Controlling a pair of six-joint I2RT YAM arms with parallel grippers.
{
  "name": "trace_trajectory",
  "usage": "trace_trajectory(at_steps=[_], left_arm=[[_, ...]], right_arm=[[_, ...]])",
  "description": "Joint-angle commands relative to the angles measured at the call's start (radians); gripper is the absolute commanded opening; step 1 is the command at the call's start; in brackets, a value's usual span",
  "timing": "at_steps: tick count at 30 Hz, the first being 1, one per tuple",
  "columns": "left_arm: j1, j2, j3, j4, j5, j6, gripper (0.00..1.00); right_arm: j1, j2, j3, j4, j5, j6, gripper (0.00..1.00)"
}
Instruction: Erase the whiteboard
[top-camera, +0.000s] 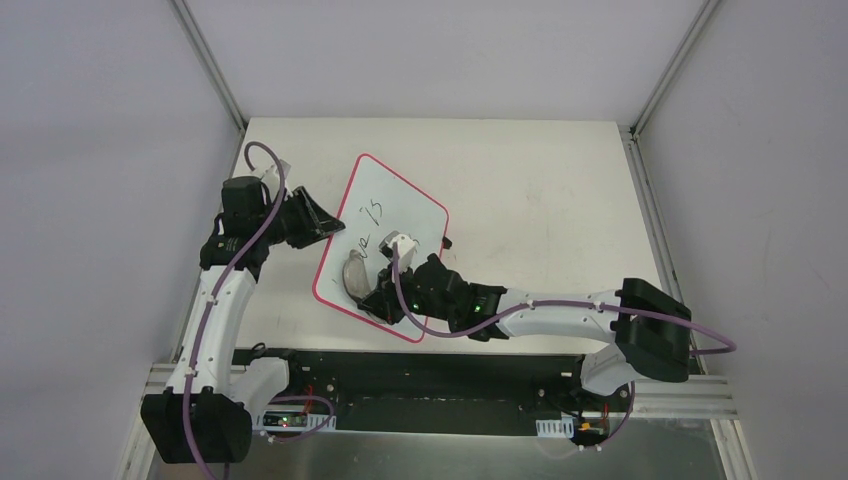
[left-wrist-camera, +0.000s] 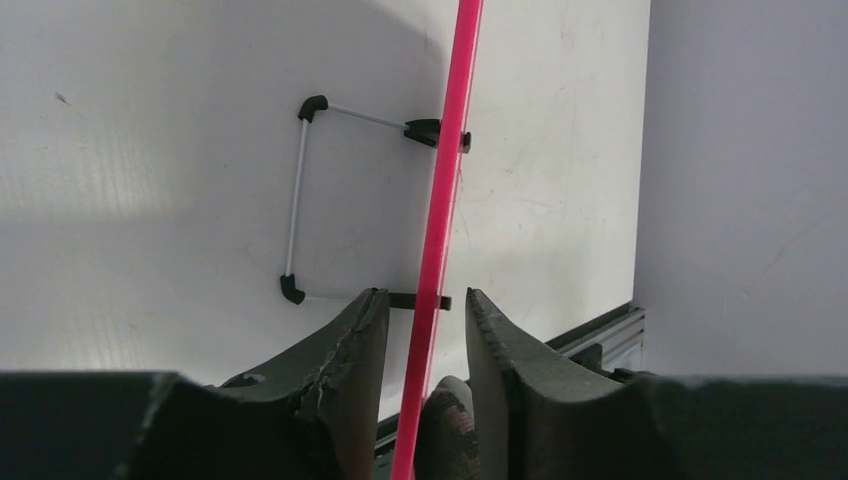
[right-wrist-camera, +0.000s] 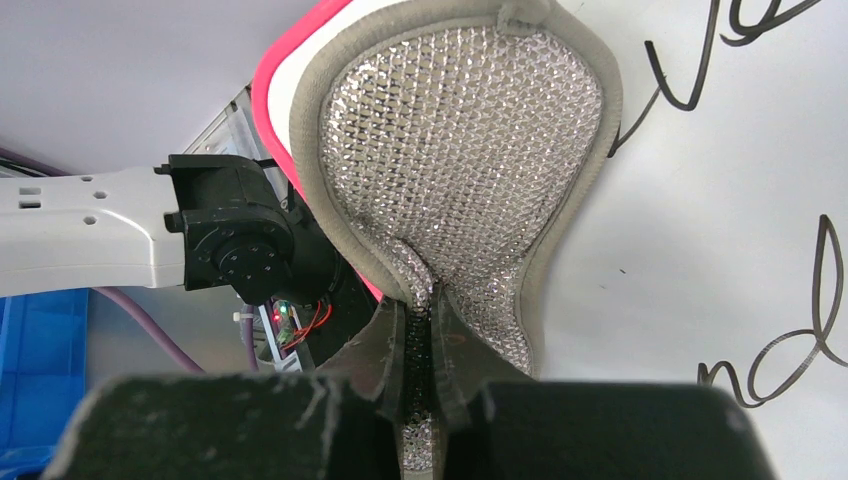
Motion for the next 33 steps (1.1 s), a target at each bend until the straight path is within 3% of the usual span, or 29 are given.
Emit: trace_trajectory(at_steps=[1,5,15,25,33], left_arm=[[0.012,-0.037,-0.021,0.016,-0.031,0.037,0.34],[0.011,-0.019,-0.039,0.025,-0.005,0.028,0.3],[-0.026,-0.04,-0.056,0.02,-0.024,0.045,0.0],[-0.079,-0.096,-0.077,0.022,-0.07,0.051,0.0],[-0.091,-0.125,-0.068,-0.054,-0.133,0.073,0.0]], right_arm=[[0.018,-0.003,0.053,-0.019,0.011,-0.028,0.0],[0.026,0.017,0.1,-0.055,0.023,-0.051,0.0],[0.043,0.09,0.231,-0.08,0.032,-0.116,0.0],[0.027,0.204,0.396,-0.077,0.092,-0.185,0.0],[-0.008,0.147,0.195,-0.094,-0.013,-0.103,0.0]])
